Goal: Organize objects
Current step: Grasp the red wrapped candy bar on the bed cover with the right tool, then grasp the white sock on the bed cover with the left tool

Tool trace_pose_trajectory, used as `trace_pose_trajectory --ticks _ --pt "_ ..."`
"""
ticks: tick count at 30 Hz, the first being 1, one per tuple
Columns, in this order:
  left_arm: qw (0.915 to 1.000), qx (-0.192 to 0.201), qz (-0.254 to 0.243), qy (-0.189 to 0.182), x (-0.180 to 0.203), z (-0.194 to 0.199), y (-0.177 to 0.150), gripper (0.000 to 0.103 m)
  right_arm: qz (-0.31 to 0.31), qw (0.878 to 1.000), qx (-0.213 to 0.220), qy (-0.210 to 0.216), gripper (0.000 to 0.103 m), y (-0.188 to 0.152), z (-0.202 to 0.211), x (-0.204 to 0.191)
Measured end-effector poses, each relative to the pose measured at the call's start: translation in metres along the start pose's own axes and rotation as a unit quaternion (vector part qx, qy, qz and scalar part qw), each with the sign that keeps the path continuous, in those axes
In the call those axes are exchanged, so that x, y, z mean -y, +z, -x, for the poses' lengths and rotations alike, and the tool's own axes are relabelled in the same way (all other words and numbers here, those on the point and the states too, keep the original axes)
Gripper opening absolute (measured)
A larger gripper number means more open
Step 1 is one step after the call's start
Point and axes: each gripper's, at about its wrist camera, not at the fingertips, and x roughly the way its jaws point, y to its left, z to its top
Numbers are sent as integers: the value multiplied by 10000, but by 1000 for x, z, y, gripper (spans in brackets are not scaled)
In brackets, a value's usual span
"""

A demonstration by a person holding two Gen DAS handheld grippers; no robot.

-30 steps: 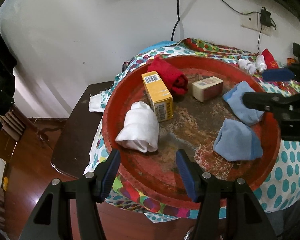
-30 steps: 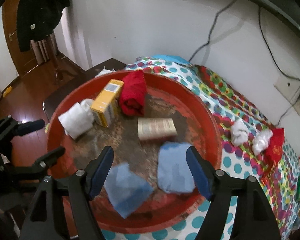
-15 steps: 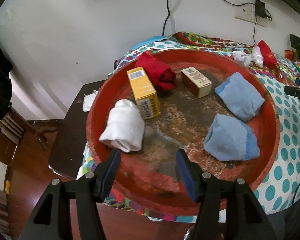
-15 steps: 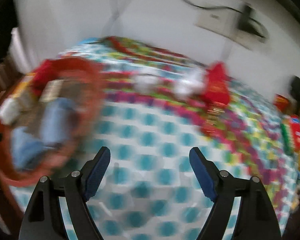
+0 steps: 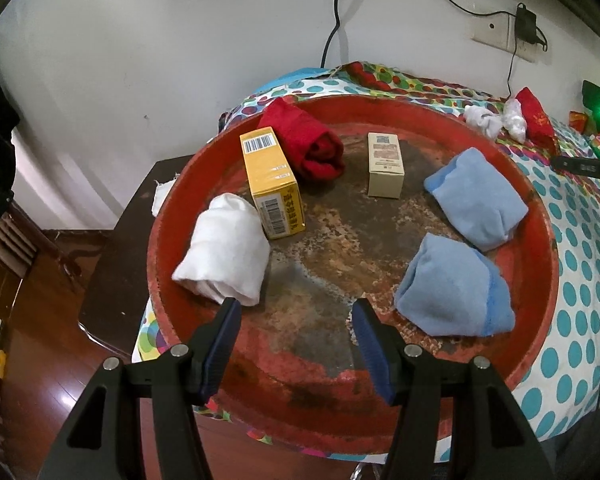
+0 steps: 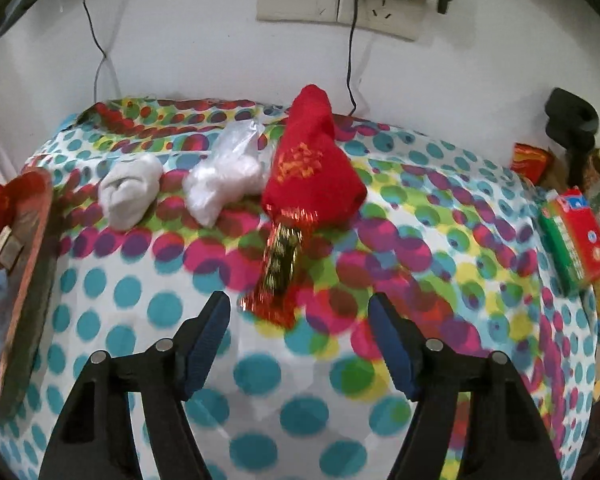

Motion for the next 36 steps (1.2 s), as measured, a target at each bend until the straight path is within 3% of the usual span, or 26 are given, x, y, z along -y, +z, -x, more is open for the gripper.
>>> trace_pose_trajectory --ticks 3,5,7,9,14,18,23,29,34,36 --pt "10000 -35 15 -59 3 -1 0 59 -30 10000 22 -40 68 7 -11 0" --pt "10000 -29 -9 -65 7 -2 0 59 -62 10000 42 28 61 8 -15 1" --pt "9999 -77 2 -105 11 -4 1 59 -34 9998 116 130 33 10 -15 4" --pt "9999 -77 3 -105 17 -3 3 59 -34 9994 108 323 20 9 -13 8" --pt "9995 202 -100 -200 34 18 12 60 102 9988 172 447 18 -9 -1 24" --pt "9962 157 15 -856 51 28 34 61 118 9990 156 402 19 -25 9 52" --pt "9924 132 -217 -1202 95 28 82 64 45 9987 176 470 19 -31 13 74" --pt "9919 -237 -645 -1071 164 -14 138 64 187 9990 179 362 21 -32 13 69" --pt "9874 -672 -797 -1192 207 -56 164 64 199 9990 181 348 21 -32 13 68" --pt "9895 -786 -729 -971 217 -75 178 64 182 9990 178 366 21 -32 13 68"
